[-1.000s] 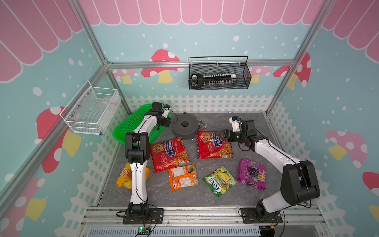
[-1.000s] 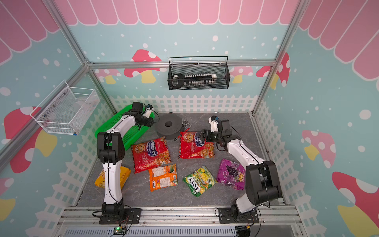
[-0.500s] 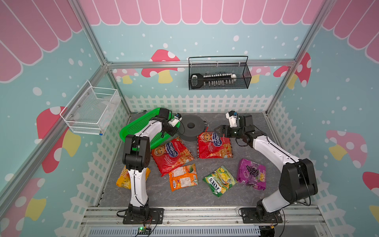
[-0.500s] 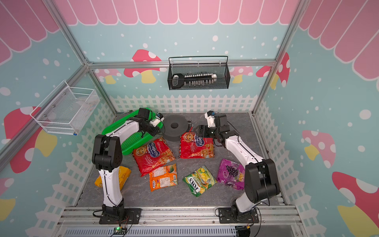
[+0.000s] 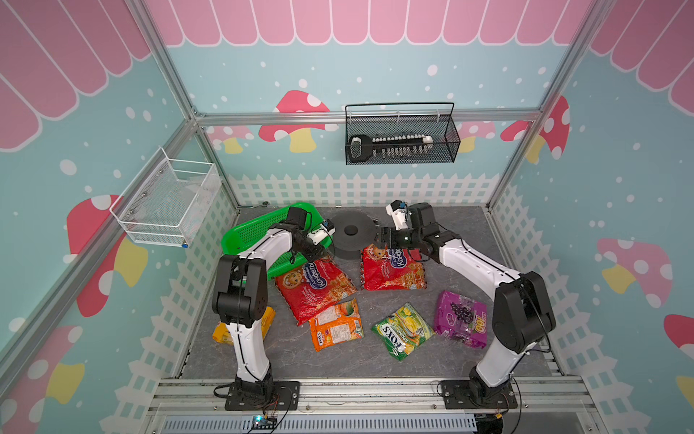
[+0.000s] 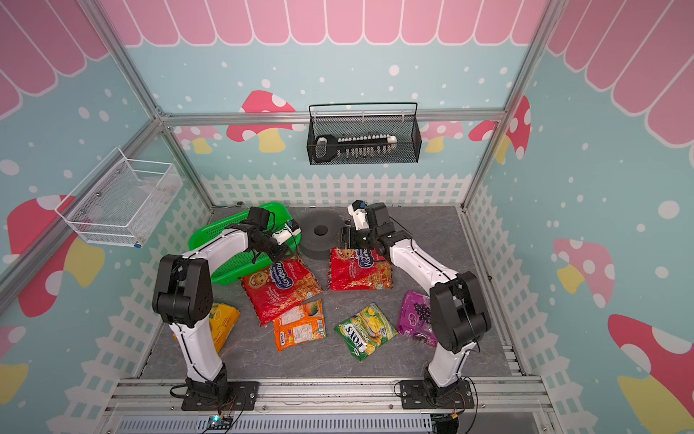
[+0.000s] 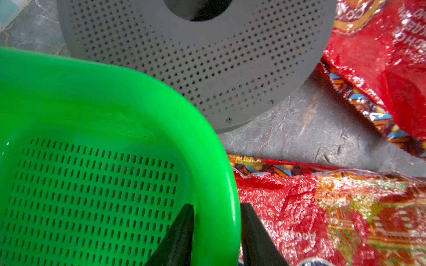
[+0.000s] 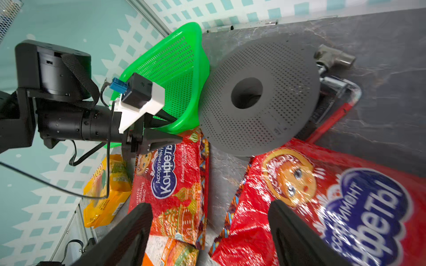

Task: Put the candies in the basket
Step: Adjust the basket at the center of the board.

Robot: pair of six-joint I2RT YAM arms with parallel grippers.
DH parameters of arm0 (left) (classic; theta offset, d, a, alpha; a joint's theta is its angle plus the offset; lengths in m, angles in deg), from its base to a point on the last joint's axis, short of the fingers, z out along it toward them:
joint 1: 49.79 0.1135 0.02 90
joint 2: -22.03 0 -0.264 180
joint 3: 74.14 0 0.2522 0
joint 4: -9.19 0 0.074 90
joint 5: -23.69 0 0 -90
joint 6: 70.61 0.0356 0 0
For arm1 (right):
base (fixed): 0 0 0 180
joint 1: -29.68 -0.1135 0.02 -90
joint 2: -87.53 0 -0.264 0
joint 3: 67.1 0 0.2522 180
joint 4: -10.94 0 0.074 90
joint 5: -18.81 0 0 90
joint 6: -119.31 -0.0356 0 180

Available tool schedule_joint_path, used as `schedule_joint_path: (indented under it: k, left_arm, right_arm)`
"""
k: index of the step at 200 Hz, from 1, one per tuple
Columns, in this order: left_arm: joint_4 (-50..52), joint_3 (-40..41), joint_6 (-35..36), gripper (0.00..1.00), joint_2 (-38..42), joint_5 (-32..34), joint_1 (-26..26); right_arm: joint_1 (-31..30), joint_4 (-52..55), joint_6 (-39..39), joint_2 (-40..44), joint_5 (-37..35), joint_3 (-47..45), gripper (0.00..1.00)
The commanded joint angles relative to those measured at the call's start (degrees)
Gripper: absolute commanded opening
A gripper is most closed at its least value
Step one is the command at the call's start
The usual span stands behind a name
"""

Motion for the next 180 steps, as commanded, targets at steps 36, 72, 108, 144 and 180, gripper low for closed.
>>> schedule_joint_path:
  k: [36, 72, 108, 144, 180]
  left_arm:
    - [-0.6, 0.3, -4.1, 0.44, 6.6, 2.2, 0.1]
    - [-5.1, 5.1, -15.7, 0.45, 13.9, 2.9, 0.1]
    - [-12.1, 14.6, -36.7, 0.45, 24.8, 2.3, -0.3]
    - [-16.0, 25.3, -57.4, 0.7, 34.4, 14.5, 0.2]
    - [-14.3, 32.4, -73.8, 0.7, 39.5, 10.5, 6.8]
  right_arm:
    - [-4.8, -1.6, -7.3, -11.7, -2.1, 11.4, 0.82]
    - [-7.3, -0.8, -10.6, -19.4, -4.5, 19.5, 0.78]
    - [-8.7, -1.7, -10.9, -27.7, -3.4, 28.0, 0.73]
    - [-10.2, 0.3, -10.4, -36.6, -3.9, 39.6, 0.64]
    - [-10.6, 3.5, -10.8, -42.4, -7.8, 47.8, 0.6]
